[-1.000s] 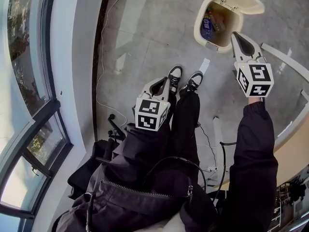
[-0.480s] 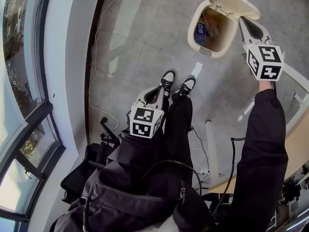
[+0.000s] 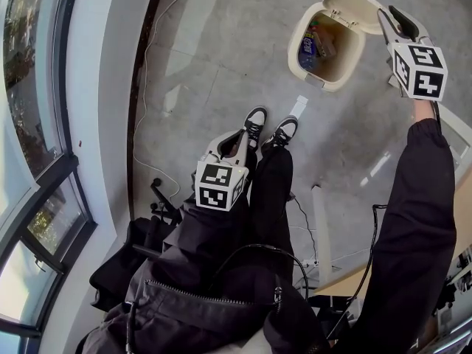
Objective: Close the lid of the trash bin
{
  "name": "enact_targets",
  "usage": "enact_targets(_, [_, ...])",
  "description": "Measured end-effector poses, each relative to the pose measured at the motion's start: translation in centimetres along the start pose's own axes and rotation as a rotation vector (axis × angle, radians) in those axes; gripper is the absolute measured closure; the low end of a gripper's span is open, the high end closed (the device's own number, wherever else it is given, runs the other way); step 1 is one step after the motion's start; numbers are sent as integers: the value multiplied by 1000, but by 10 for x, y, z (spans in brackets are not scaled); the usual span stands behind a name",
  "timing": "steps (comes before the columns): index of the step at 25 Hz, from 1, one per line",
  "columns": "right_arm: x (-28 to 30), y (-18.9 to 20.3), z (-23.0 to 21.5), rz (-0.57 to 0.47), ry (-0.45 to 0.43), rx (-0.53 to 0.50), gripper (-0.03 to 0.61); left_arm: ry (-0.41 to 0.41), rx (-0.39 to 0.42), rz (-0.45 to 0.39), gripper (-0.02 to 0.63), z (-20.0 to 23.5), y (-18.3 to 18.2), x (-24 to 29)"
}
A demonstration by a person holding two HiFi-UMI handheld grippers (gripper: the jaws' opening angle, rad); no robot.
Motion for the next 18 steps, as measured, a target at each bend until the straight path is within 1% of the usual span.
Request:
enact_targets(5, [11,2,-4,94,-30,-78,432,7,-48,-13,618,6,-12,-4])
enact_targets(10, [19,11,-4,166,-58,-86,403,18,-44,-29,618,8,-23,-9])
enact_targets(15, [12,14,8,155,-82,-84,399,13,-52,-29,618,10,-20,-10])
enact_targets(18, [3,21,25,147,-128,-62,388,14,-55,-21,618,9,-16,-10])
Point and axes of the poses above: the fingertips, and each gripper's own axes: x forward along the fingers, z to its left, y out of its underside, the point moved 8 cm from there along -x, backward along the fingers, and after that the axes turned 5 degrees about -y, right-handed, at the moved point
